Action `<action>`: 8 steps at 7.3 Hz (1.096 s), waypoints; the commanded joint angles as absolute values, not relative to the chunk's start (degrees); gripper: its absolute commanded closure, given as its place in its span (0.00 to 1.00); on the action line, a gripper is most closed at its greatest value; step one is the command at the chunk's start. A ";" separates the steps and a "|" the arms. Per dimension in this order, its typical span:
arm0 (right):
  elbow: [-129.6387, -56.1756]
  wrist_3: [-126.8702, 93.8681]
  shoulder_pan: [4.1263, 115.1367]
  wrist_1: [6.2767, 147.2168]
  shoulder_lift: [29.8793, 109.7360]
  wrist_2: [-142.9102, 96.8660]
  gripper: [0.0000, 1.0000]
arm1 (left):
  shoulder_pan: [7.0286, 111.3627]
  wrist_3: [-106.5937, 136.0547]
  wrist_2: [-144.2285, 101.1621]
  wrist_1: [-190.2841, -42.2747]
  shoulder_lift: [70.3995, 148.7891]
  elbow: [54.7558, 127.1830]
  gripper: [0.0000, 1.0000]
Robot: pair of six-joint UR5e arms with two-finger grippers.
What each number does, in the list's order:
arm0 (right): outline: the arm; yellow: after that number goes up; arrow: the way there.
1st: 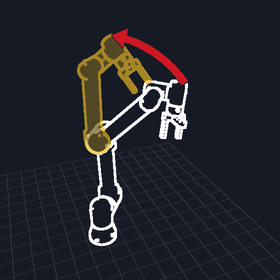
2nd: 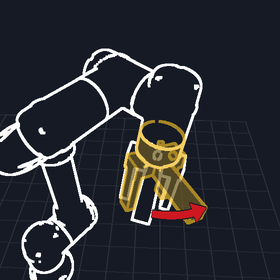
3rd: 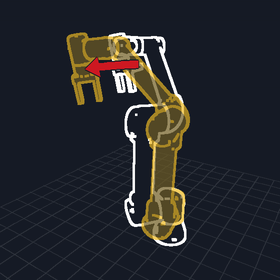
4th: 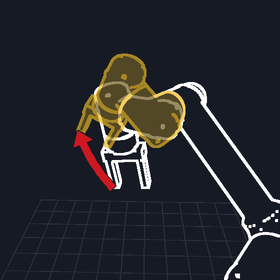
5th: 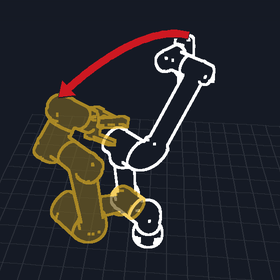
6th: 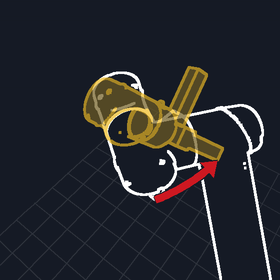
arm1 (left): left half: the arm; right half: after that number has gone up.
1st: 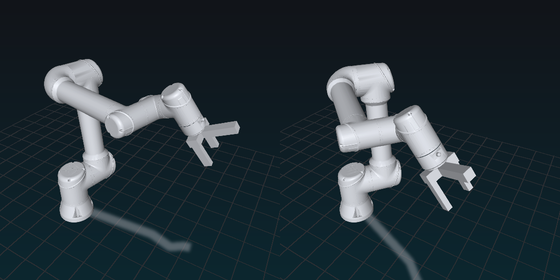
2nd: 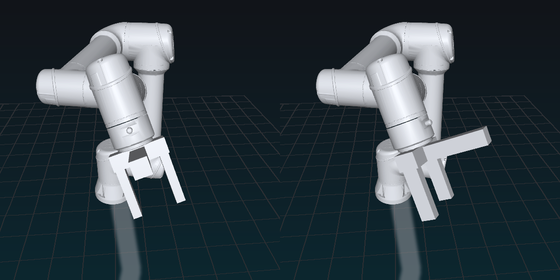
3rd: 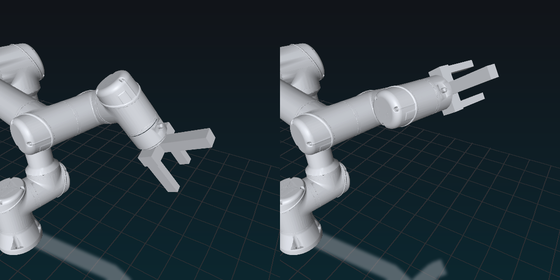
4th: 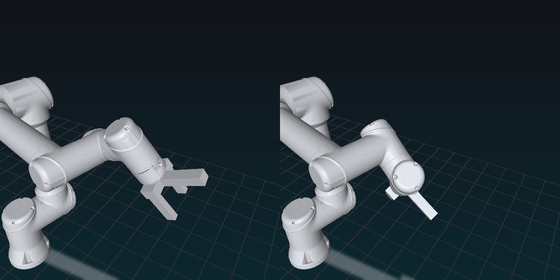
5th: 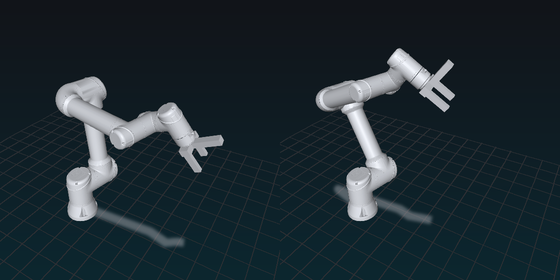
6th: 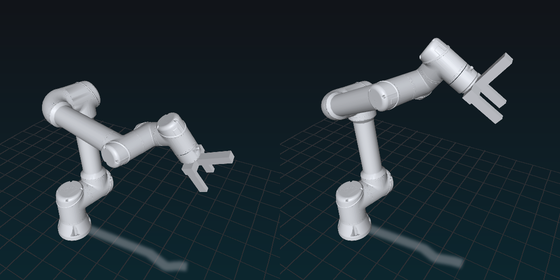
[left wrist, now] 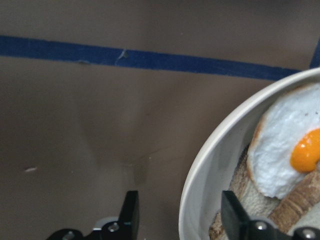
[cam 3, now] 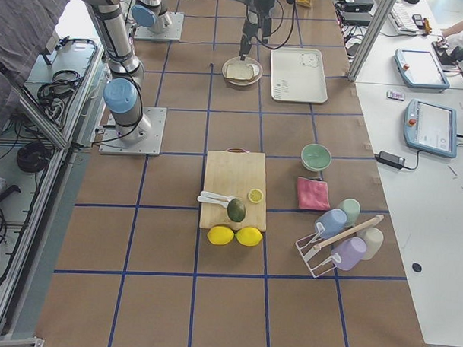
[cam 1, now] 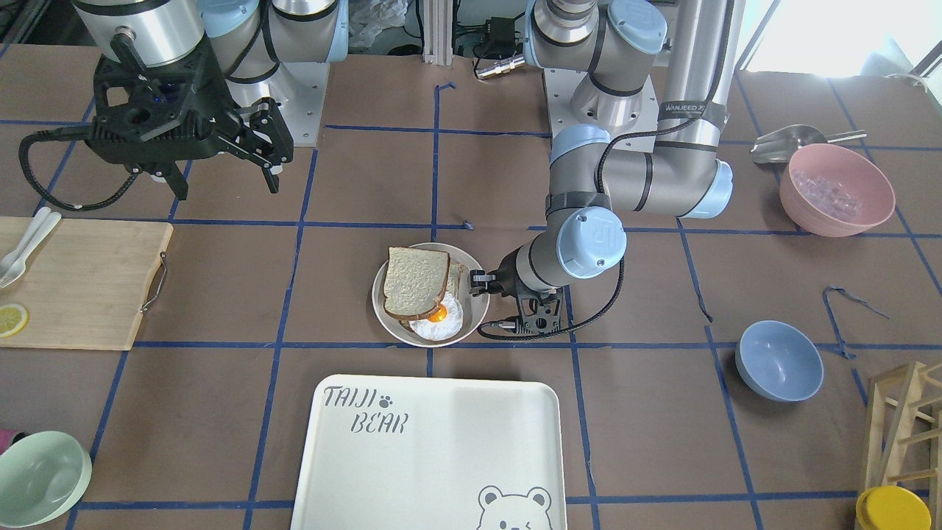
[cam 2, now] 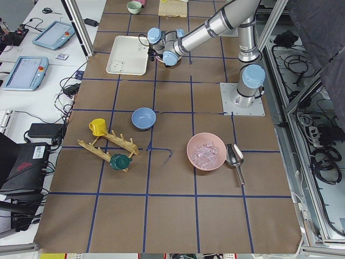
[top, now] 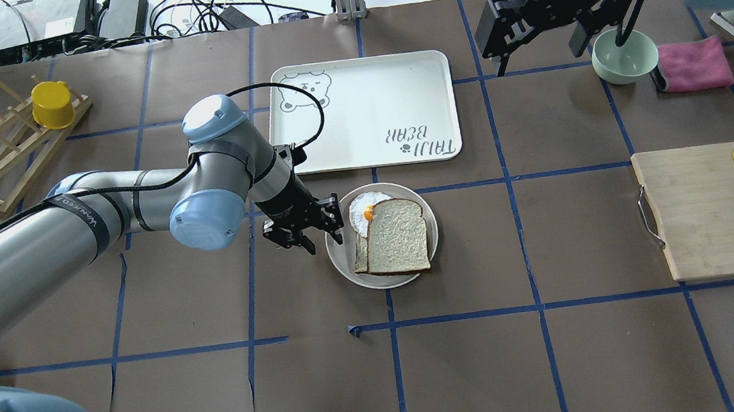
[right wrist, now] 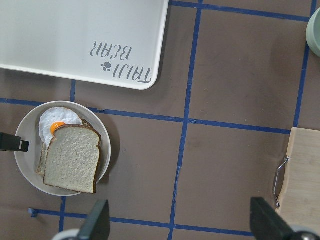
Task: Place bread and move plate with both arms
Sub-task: 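Reach the left gripper to the rim of the white plate and grasp it, then slide the white plate with the left gripper onto the bear tray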
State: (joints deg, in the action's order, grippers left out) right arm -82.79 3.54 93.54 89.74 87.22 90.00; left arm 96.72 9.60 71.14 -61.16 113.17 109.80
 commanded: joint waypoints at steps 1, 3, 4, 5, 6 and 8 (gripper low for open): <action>-82.79 3.52 93.52 89.74 87.19 90.00 0.00 | 96.77 7.30 71.10 -60.82 113.82 110.30 0.81; -82.79 3.52 93.52 89.74 87.19 90.00 0.00 | 96.42 6.33 71.02 -60.56 113.21 110.04 1.00; -82.79 3.52 93.43 89.82 87.01 90.09 0.00 | 96.24 6.15 69.97 -60.56 112.51 110.04 1.00; -82.79 3.52 93.43 89.82 87.10 90.09 0.00 | 95.37 5.54 67.70 -59.86 111.98 109.95 1.00; -82.79 3.52 93.43 89.82 87.01 90.09 0.00 | 93.36 6.06 65.41 -59.24 111.28 109.95 1.00; -82.79 3.52 93.43 89.82 87.01 90.09 0.00 | 90.54 10.25 59.44 -54.08 110.48 109.43 1.00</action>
State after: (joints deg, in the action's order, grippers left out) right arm -82.79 3.52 93.43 89.82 87.03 90.09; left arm 92.23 7.59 62.93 -57.14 110.87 109.71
